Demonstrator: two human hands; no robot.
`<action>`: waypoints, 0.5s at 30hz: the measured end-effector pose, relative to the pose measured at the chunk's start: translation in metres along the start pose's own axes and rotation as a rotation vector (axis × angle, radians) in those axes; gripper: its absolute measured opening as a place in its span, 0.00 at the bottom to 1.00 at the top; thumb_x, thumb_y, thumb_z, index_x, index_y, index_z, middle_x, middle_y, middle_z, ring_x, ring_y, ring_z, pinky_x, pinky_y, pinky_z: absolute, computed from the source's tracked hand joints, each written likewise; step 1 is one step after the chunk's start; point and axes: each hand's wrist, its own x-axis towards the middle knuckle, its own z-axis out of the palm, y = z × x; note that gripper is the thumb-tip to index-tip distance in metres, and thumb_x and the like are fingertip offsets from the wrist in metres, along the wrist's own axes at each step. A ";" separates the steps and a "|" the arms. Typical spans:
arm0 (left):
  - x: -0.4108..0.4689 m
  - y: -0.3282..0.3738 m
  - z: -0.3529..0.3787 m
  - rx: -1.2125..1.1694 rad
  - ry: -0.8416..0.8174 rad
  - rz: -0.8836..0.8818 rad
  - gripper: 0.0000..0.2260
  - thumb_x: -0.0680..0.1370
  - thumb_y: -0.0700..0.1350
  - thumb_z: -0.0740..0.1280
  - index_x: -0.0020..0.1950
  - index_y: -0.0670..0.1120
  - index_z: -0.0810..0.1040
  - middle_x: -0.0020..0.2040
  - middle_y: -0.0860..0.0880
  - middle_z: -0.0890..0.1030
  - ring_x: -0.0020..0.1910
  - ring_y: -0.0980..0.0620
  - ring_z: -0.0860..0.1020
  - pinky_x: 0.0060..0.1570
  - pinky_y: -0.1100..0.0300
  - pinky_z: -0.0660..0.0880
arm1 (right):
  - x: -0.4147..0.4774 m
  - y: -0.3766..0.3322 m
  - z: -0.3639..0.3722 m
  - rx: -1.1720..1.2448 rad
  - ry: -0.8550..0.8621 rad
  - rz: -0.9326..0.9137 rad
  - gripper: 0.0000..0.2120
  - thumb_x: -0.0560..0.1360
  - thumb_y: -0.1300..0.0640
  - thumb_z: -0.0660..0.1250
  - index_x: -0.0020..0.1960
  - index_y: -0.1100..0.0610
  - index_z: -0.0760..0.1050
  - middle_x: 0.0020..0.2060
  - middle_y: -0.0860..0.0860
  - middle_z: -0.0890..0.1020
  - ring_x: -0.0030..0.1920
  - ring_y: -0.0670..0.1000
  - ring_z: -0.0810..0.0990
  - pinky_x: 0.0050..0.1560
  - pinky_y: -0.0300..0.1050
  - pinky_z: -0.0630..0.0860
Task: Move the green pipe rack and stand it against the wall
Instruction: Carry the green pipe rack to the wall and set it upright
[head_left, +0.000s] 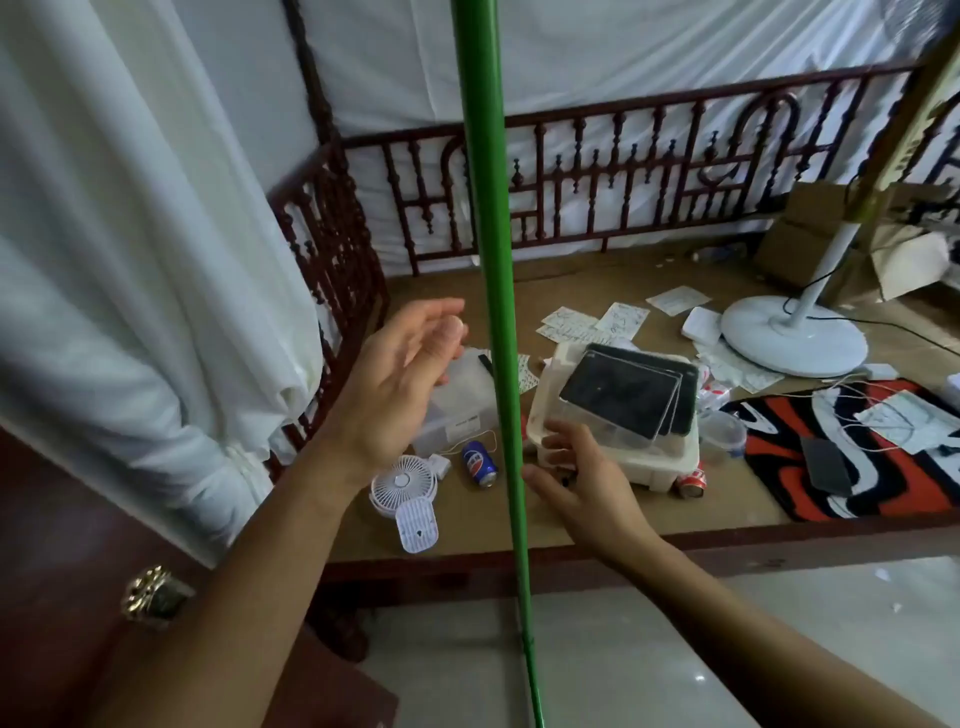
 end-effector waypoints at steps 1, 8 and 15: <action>0.008 0.004 -0.001 -0.011 -0.025 0.024 0.19 0.78 0.57 0.57 0.65 0.53 0.73 0.59 0.51 0.79 0.57 0.56 0.79 0.55 0.58 0.77 | 0.002 -0.002 0.006 0.020 0.018 0.006 0.29 0.71 0.43 0.68 0.68 0.50 0.66 0.61 0.49 0.79 0.59 0.48 0.78 0.58 0.55 0.79; 0.066 0.014 -0.011 -0.154 -0.191 0.196 0.12 0.80 0.53 0.55 0.55 0.48 0.73 0.53 0.49 0.80 0.55 0.54 0.79 0.57 0.56 0.74 | 0.014 -0.019 0.049 0.009 0.036 0.155 0.21 0.72 0.35 0.62 0.61 0.43 0.70 0.52 0.46 0.83 0.52 0.46 0.82 0.53 0.52 0.80; 0.105 0.009 0.007 -0.385 -0.380 0.240 0.11 0.79 0.52 0.52 0.49 0.49 0.72 0.39 0.38 0.80 0.42 0.40 0.82 0.48 0.46 0.80 | 0.023 -0.024 0.087 0.162 0.237 0.316 0.26 0.65 0.25 0.59 0.52 0.43 0.72 0.48 0.44 0.82 0.49 0.44 0.81 0.53 0.50 0.80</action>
